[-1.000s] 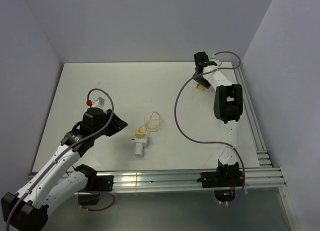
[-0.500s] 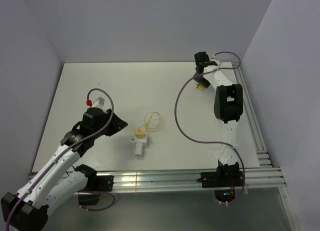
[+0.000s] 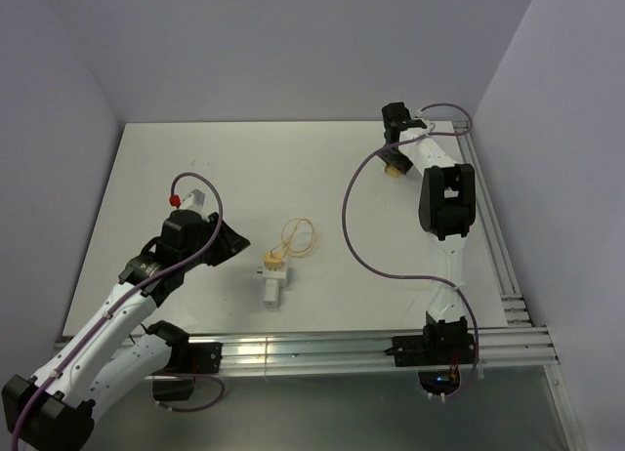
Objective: Insert the plug
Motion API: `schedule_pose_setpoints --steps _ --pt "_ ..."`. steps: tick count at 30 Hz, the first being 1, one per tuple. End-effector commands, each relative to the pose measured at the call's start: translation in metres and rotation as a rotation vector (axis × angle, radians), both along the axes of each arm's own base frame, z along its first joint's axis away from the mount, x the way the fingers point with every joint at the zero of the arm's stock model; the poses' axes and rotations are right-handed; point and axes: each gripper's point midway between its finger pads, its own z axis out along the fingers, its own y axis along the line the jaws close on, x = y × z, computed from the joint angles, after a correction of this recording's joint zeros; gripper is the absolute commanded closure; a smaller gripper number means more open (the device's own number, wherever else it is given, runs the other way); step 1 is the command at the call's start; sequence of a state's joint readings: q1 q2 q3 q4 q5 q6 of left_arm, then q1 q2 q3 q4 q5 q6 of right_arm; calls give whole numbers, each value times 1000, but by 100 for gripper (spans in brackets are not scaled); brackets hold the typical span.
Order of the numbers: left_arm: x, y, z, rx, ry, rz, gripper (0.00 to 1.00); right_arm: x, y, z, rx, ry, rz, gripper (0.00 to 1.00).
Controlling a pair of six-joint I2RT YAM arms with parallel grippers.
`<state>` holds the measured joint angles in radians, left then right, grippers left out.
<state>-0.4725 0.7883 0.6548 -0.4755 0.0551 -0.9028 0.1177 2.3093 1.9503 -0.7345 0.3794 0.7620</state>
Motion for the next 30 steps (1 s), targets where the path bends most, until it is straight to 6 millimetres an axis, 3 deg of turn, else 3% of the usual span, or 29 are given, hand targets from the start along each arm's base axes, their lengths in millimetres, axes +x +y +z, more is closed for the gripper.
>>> schedule_pose_setpoints --steps 1,23,24,25,27,28,29,30 --pt "3 -1 9 -6 -42 -14 59 4 -4 1 -3 6 -12 39" --pt "4 -4 6 -12 -37 -29 58 3 -2 -4 2 31 15 41" --pt "4 -5 6 -13 -37 -30 58 3 -3 -3 -4 28 11 53" --pt "4 -5 6 -10 -35 -31 58 2 -3 -2 -7 29 19 73" --pt "4 -4 8 -9 -38 -27 58 10 0 10 7 -35 38 97" --pt "4 -3 8 -10 -41 -23 58 5 0 5 3 -29 51 98" --pt "3 -3 8 -9 -39 -24 58 11 2 18 7 -77 61 98" --pt "3 -2 10 -8 -44 -21 58 7 2 17 3 -73 75 99"
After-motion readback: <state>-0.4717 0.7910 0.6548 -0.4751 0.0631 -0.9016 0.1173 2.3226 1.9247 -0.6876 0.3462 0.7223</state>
